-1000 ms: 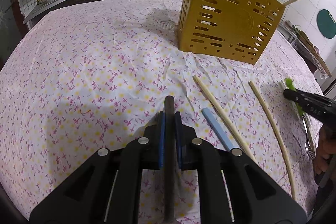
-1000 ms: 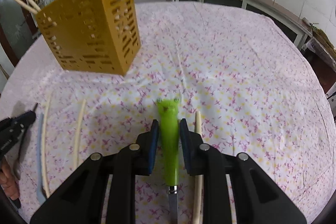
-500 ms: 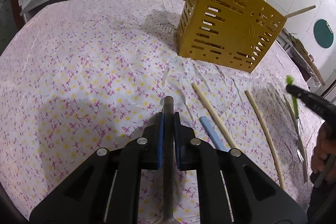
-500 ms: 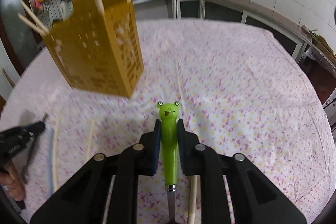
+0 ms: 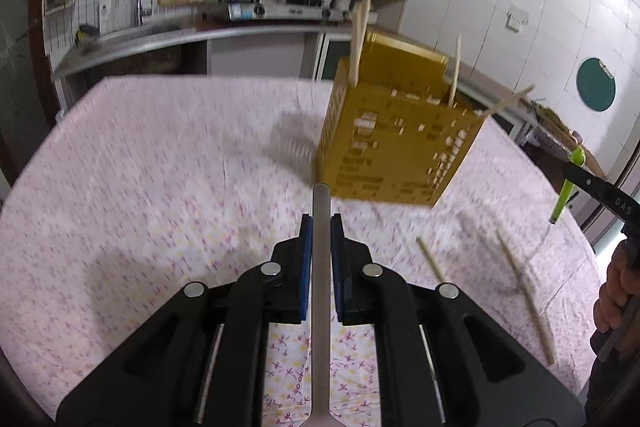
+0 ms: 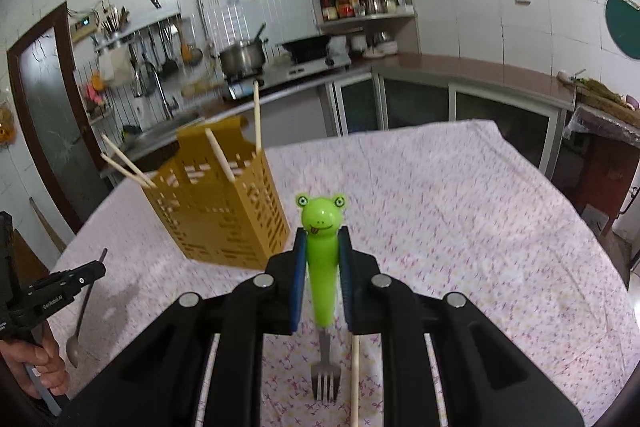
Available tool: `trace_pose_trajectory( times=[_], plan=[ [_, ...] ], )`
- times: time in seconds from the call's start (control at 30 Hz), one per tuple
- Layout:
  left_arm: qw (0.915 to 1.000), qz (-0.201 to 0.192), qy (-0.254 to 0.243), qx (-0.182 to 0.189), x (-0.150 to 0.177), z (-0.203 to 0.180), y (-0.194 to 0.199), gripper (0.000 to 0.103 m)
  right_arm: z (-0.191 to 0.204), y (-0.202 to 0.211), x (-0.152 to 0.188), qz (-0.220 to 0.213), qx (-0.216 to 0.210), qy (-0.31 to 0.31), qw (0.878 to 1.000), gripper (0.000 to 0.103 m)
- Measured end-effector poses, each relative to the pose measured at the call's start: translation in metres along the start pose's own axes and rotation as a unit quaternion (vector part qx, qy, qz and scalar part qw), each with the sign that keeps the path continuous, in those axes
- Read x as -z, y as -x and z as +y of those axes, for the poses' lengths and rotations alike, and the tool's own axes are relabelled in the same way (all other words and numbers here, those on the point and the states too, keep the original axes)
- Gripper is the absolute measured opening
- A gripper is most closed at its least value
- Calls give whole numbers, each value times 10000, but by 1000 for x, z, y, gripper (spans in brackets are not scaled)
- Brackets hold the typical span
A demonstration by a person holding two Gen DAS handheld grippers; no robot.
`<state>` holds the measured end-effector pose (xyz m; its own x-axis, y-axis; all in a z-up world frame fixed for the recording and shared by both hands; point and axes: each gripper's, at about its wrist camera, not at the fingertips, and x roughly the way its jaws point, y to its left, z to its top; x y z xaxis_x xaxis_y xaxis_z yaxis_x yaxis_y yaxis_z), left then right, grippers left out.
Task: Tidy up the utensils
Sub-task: 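Lift the spoon and frog fork and carry both toward the yellow basket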
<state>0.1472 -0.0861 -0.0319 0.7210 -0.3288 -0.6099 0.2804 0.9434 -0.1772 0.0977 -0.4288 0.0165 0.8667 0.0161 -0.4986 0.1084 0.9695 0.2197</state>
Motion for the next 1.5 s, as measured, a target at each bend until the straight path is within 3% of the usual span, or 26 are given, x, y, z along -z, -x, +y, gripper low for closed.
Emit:
trace_pose_trajectory(
  times=[0.33, 1.03, 1.17, 1.4, 1.5],
  plan=[
    [9975, -700, -85, 51, -20, -10, 49, 8, 6, 35, -14, -443, -56, 73, 9990, 16],
    [9960, -868, -164, 116, -33, -25, 67, 4, 8, 47, -18, -510, -118, 132, 9985, 16],
    [9970, -747, -206, 47, -32, -22, 59, 1, 8, 47, -18, -487, -119, 128, 9987, 16],
    [9999, -94, -41, -5, -15, -10, 18, 2, 6, 39, -12, -379, -104, 115, 9992, 16],
    [10000, 73, 11, 14, -8, -7, 5, 7, 6, 33, -11, -312, -88, 116, 9994, 16]
  ],
)
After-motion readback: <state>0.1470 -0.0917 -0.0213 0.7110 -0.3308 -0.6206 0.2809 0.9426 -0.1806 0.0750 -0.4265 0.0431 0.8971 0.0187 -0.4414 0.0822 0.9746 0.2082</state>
